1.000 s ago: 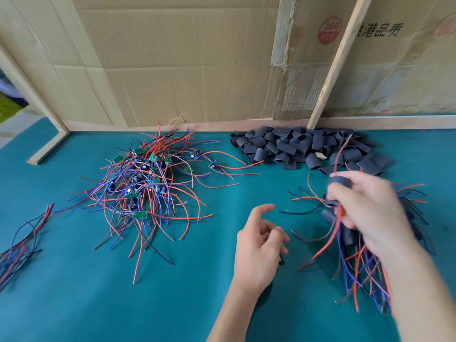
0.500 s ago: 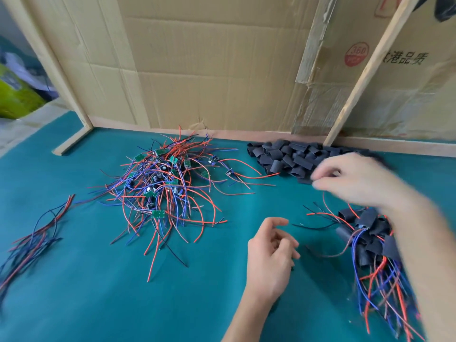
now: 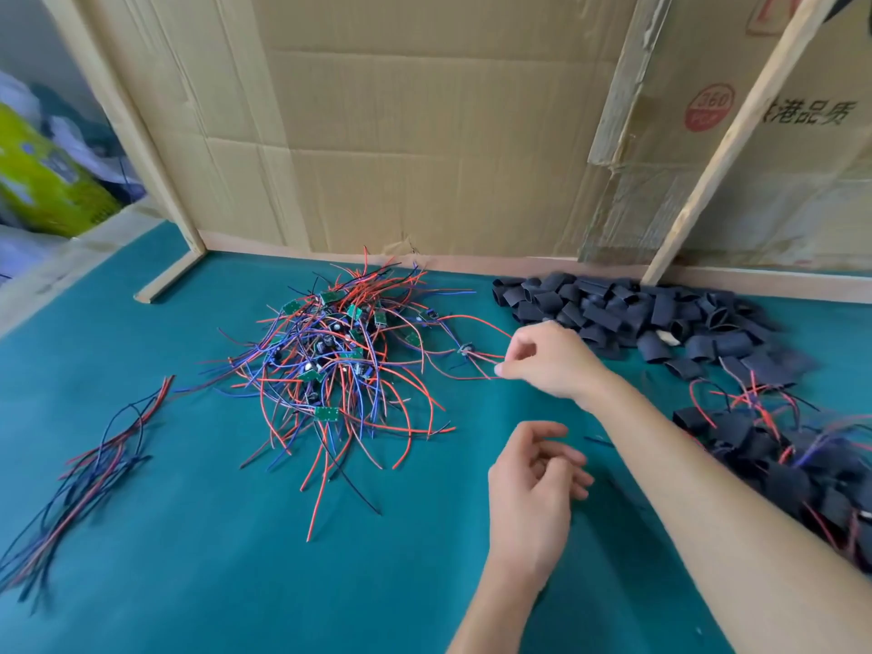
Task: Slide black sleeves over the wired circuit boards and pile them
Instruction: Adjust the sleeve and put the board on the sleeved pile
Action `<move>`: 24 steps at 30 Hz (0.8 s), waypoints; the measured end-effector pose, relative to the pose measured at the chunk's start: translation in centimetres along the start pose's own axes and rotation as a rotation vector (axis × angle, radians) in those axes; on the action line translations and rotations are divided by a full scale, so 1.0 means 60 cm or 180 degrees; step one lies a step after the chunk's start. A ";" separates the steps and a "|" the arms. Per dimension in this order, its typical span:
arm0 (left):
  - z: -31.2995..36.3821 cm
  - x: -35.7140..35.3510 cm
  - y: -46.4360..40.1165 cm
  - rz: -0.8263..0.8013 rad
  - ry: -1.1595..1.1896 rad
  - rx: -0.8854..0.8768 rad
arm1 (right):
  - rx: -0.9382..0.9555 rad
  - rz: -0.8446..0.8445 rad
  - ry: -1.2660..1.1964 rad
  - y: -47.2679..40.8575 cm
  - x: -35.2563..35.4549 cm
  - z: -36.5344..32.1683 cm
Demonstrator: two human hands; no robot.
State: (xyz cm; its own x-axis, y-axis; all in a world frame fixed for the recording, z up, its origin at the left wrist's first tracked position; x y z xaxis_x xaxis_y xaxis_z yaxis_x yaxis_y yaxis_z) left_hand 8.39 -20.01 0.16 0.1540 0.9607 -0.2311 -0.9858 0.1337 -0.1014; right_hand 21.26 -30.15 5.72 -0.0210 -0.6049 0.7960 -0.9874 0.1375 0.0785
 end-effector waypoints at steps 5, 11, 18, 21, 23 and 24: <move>-0.011 0.010 -0.007 0.0440 0.0879 0.0338 | 0.0148 -0.0307 -0.1605 0.092 0.056 0.031; -0.002 0.015 -0.019 0.0541 0.1957 0.1021 | 0.0579 -0.1239 -0.0809 0.191 0.077 0.047; 0.000 0.017 -0.015 0.0388 0.1748 0.0967 | 0.0246 -0.1519 -0.0730 0.178 0.089 0.061; 0.003 0.015 -0.014 0.0346 0.1655 0.0935 | -0.0160 0.0125 -0.1139 0.099 0.126 0.097; 0.004 0.015 -0.014 0.0327 0.1605 0.0896 | -0.0518 0.0604 -0.0899 0.056 0.126 0.116; 0.004 0.014 -0.014 0.0314 0.1589 0.0878 | -0.0751 0.0584 -0.1024 0.038 0.118 0.126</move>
State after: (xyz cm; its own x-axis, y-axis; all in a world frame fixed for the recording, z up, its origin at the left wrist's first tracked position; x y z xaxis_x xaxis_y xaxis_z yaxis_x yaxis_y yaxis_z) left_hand 9.36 -19.27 0.30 0.0072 0.7495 -0.6620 -0.9676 0.1722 0.1845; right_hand 17.66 -40.04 6.97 -0.2773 -0.7621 0.5851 -0.9007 0.4182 0.1178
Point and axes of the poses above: each hand's wrist, its own y-axis away from the middle knuckle, its own x-axis out of the back of the hand, z = x × y, the point moved 4 cm from there along -y, towards the middle knuckle, and after that the axes turned 5 degrees about -x, right-handed, at the moved point
